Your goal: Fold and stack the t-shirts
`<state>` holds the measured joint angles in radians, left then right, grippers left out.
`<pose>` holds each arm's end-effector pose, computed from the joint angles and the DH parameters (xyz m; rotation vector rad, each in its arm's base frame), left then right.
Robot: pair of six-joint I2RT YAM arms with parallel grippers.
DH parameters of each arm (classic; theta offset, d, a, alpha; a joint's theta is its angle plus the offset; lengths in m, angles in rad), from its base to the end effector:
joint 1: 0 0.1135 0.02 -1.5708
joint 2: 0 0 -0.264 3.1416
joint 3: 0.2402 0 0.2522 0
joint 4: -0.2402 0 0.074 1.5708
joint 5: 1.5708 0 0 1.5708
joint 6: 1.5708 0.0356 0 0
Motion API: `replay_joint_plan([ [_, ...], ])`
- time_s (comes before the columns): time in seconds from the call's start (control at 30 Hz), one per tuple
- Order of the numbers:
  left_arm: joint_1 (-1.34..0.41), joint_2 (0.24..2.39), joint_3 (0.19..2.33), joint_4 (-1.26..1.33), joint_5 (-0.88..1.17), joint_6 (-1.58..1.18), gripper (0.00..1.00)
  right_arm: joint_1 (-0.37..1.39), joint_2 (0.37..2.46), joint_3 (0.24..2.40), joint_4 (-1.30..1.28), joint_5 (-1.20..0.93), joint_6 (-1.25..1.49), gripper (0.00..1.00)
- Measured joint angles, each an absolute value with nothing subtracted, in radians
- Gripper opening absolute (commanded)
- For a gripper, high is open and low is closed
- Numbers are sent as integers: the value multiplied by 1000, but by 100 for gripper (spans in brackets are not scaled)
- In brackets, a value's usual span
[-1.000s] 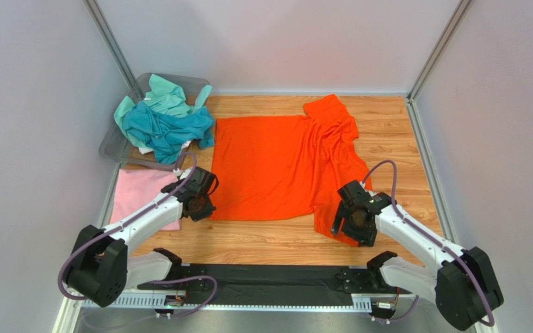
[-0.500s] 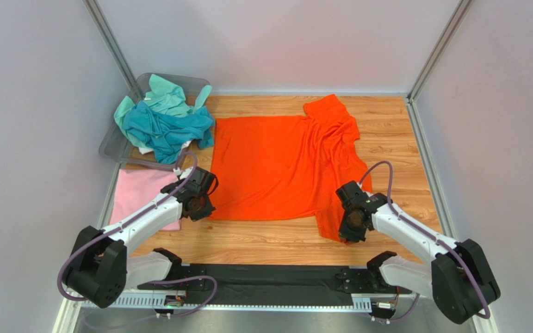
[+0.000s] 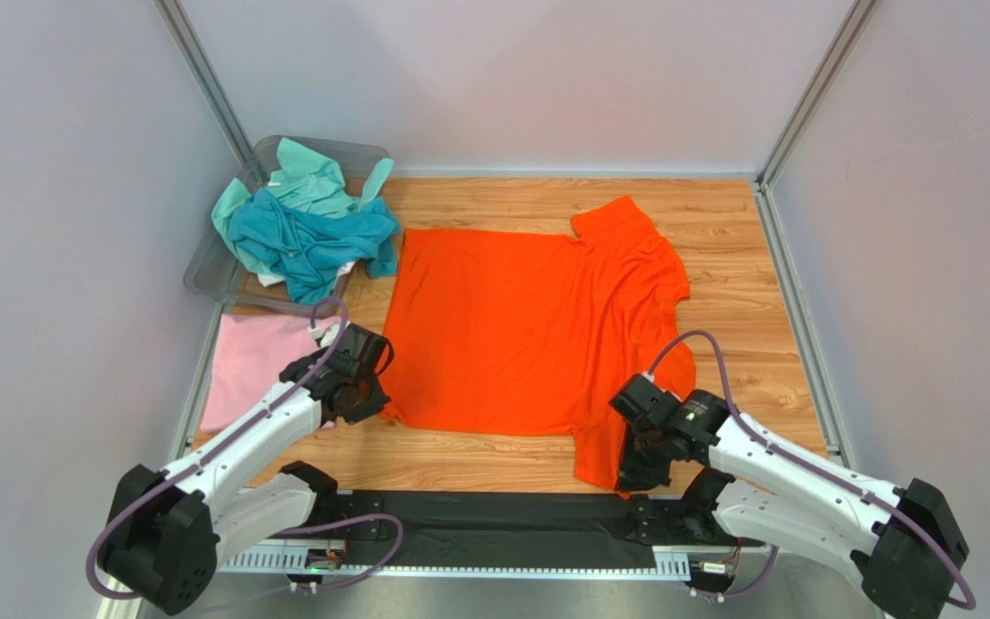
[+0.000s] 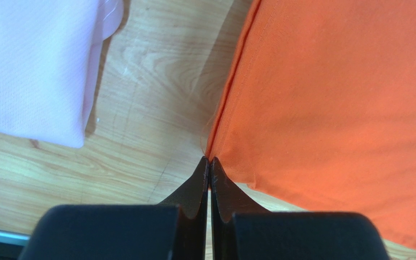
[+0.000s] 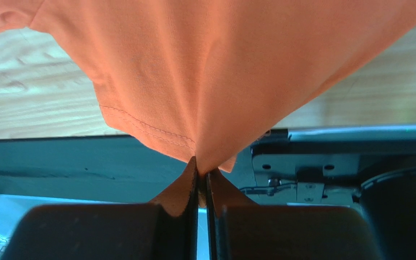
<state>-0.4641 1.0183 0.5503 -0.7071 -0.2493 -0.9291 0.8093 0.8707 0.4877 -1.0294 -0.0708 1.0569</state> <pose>0.1550 -0.0678 0.1812 -0.6829 2.5921 -0.0871 0.0788 0.0863 0.1714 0.3733 3.0704 0.2624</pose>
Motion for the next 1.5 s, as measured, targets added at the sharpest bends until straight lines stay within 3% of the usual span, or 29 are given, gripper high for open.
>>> replay_joint_plan([
  [0.37, -464, 884, 510, -781, -248, -957, 0, 850, 866, 541, -1133, 2, 1133, 2],
  [0.73, -464, 905, 580, -767, -251, -955, 0, 611, 953, 789, -1162, 152, 929, 0],
  [1.03, -452, 1103, 751, -741, -310, -952, 0, 394, 1133, 940, -1015, 130, 718, 0],
  [1.5, -357, 1454, 999, -705, -330, -912, 0, 231, 1456, 1137, -875, 58, 558, 0],
])
